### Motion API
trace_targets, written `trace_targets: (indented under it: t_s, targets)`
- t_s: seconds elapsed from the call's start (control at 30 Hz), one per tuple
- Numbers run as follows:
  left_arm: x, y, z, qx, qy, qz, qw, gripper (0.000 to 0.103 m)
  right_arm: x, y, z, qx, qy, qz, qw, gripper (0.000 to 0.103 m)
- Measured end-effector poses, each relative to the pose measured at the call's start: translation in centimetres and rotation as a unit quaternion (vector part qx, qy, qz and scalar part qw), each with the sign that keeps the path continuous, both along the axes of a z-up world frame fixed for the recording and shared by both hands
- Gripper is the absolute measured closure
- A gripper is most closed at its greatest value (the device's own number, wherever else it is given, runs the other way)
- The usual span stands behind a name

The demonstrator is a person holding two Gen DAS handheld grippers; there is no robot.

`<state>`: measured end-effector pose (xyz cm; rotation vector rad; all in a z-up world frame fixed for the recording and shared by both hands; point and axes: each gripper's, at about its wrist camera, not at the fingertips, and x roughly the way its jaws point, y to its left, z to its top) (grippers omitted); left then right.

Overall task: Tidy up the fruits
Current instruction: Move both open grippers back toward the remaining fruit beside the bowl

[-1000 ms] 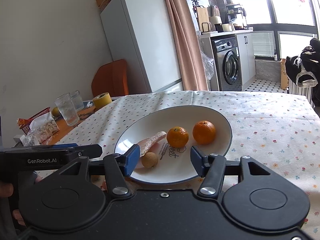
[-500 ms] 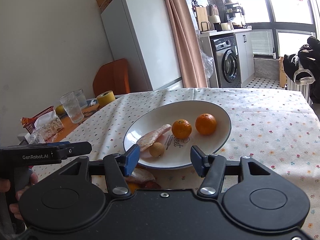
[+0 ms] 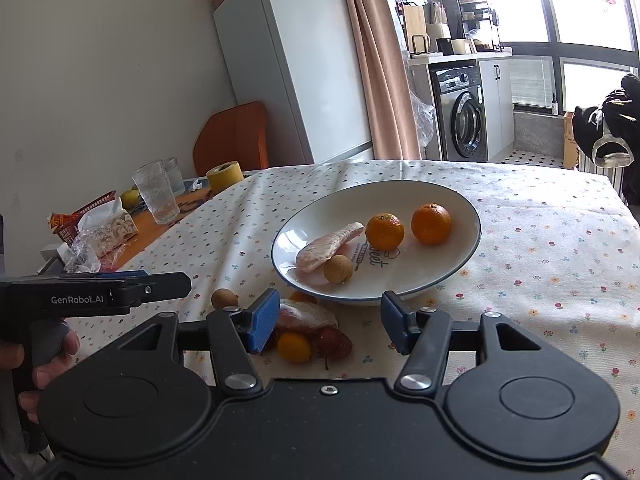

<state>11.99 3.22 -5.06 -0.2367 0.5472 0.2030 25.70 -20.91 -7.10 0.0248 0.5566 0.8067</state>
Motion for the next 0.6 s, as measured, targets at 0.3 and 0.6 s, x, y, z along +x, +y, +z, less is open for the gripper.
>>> trace_targets:
  t_s: [0.3,0.6]
  targets:
    - [-0.5,0.3,-0.9,-0.004,-0.004,-0.003,1.0,0.023,-0.8,0.8,-0.3,-0.017,0.003,0.005,1.0,0.047]
    - [0.3,0.7,-2.1,-0.017,0.006,-0.014,0.9997,0.034,-0.9,2.3,-1.0,-0.036,0.01,0.009,0.999,0.047]
